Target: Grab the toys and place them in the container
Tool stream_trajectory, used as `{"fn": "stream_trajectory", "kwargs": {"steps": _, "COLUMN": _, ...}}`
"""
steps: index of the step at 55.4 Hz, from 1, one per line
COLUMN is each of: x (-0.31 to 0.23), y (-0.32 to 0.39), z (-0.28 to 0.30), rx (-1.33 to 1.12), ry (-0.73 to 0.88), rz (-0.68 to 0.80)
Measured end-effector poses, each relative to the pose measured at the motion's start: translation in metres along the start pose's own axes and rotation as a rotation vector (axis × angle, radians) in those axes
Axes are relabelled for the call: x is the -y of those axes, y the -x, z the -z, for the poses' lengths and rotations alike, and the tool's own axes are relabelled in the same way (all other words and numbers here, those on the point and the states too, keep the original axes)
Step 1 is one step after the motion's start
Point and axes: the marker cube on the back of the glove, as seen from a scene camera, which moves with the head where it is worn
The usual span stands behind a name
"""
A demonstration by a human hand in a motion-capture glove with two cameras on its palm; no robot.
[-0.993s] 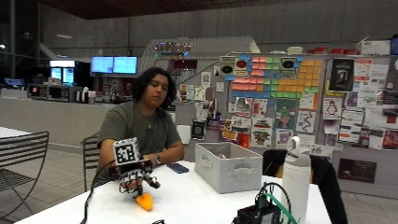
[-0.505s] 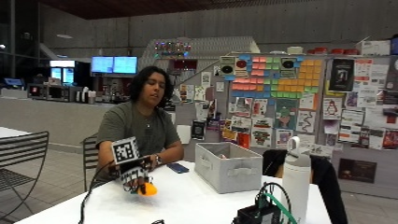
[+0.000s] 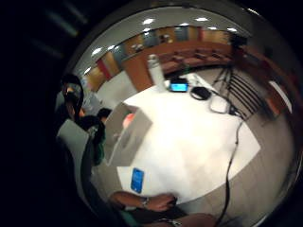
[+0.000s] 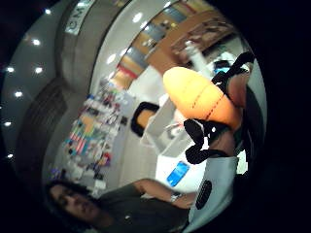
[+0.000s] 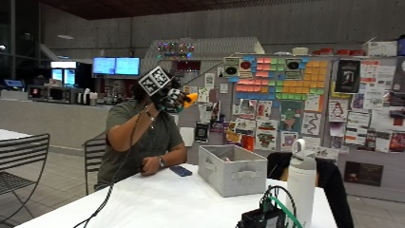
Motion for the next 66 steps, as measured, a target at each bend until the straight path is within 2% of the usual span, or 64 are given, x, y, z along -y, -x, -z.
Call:
{"fn": "stream_trajectory", "kwargs": {"steps": 10, "x": 0.038, "y": 0.075, "z": -0.04, "rx": 0.051, "ry": 0.185, "rz": 0.161}}
{"fn": "stream_trajectory", "kwargs": {"steps": 15, "x": 0.054, "y": 0.096, "z": -0.067, "rx": 0.065, "ry": 0.223, "rz": 0.168}}
{"fn": "stream_trajectory", "kwargs": {"steps": 29, "x": 0.081, "y": 0.111, "z": -0.126, "rx": -0.117, "ry": 0.252, "rz": 0.122}}
{"fn": "stream_trajectory", "kwargs": {"steps": 46, "x": 0.072, "y": 0.047, "z": -0.119, "rx": -0.072, "ry": 0.233, "rz": 0.085}}
{"fn": "stream_trajectory", "kwargs": {"steps": 56, "x": 0.026, "y": -0.018, "z": -0.111, "rx": -0.088, "ry": 0.272, "rz": 0.077}}
{"fn": "stream_trajectory", "kwargs": {"steps": 66, "x": -0.028, "y": -0.08, "z": -0.126, "rx": -0.166, "ry": 0.375, "rz": -0.015}}
